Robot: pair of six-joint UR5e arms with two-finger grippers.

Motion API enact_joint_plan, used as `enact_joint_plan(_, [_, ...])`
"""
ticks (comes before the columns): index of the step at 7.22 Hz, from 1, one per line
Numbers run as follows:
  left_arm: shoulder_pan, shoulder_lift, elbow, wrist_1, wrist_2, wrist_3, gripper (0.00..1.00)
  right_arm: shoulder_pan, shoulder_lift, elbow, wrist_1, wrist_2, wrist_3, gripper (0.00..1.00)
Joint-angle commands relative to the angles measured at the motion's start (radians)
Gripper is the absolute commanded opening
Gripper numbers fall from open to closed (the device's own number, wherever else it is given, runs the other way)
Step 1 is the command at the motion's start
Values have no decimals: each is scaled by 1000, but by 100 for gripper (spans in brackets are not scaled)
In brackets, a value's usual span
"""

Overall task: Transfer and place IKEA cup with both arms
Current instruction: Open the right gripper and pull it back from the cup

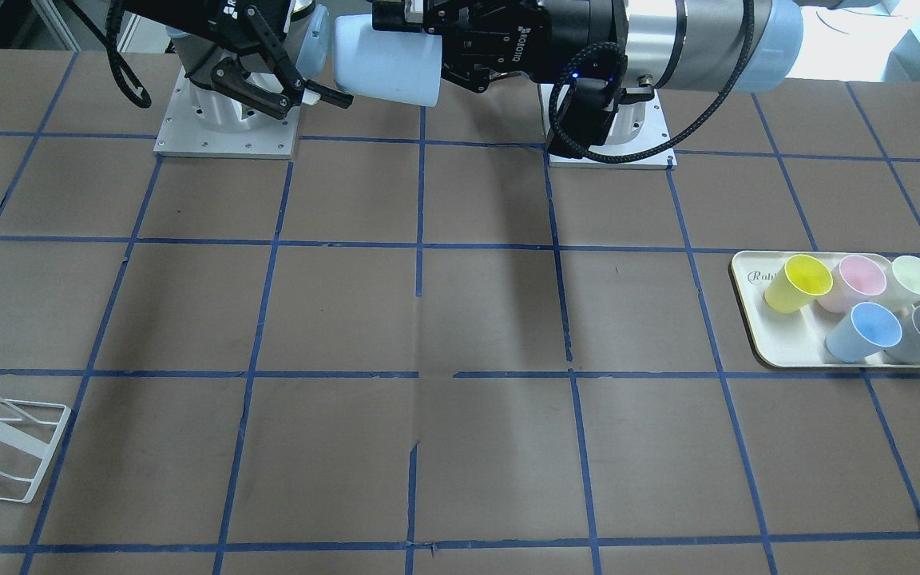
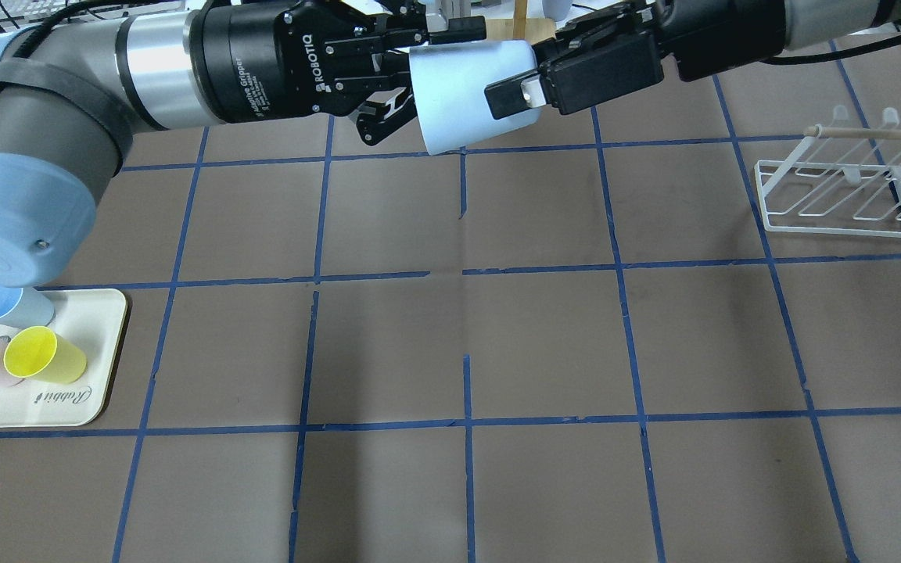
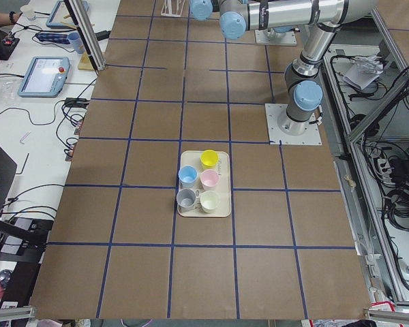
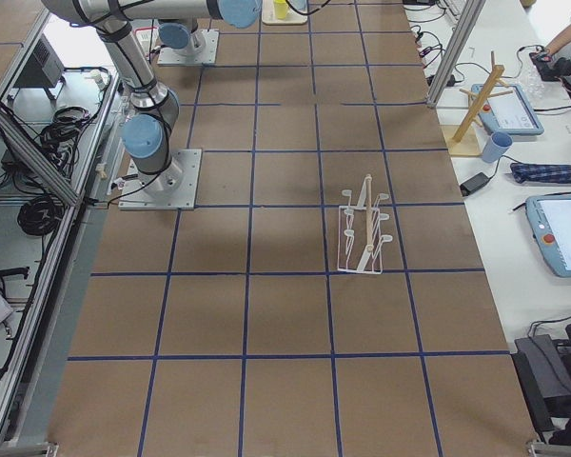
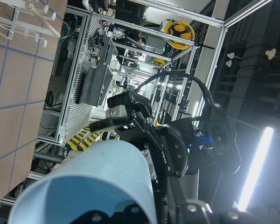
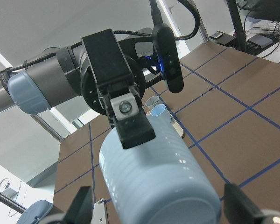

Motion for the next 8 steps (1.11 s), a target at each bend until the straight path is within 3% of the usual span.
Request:
enact_joint_plan(1, [8, 1, -4, 17, 7, -17, 27, -5, 1, -2, 1, -39, 4, 100])
enact_joint_plan(2, [19, 2, 4, 20, 20, -46, 27, -13, 7, -17, 1, -109, 50, 100])
enact_joint_plan(3, [74, 8, 13, 44, 156, -79, 26, -13, 5, -48, 9, -227, 103, 100])
enact_joint_plan(5, [177, 8, 14, 81, 302, -113, 0, -13, 8, -63, 6, -459, 194, 100])
enact_joint_plan(6, [182, 5, 14, 98, 394, -113, 0, -11, 11, -63, 3, -571, 263, 100])
enact_joint_plan(8, [185, 2, 28, 129, 732, -108, 0, -10, 13, -63, -13, -828, 497, 100])
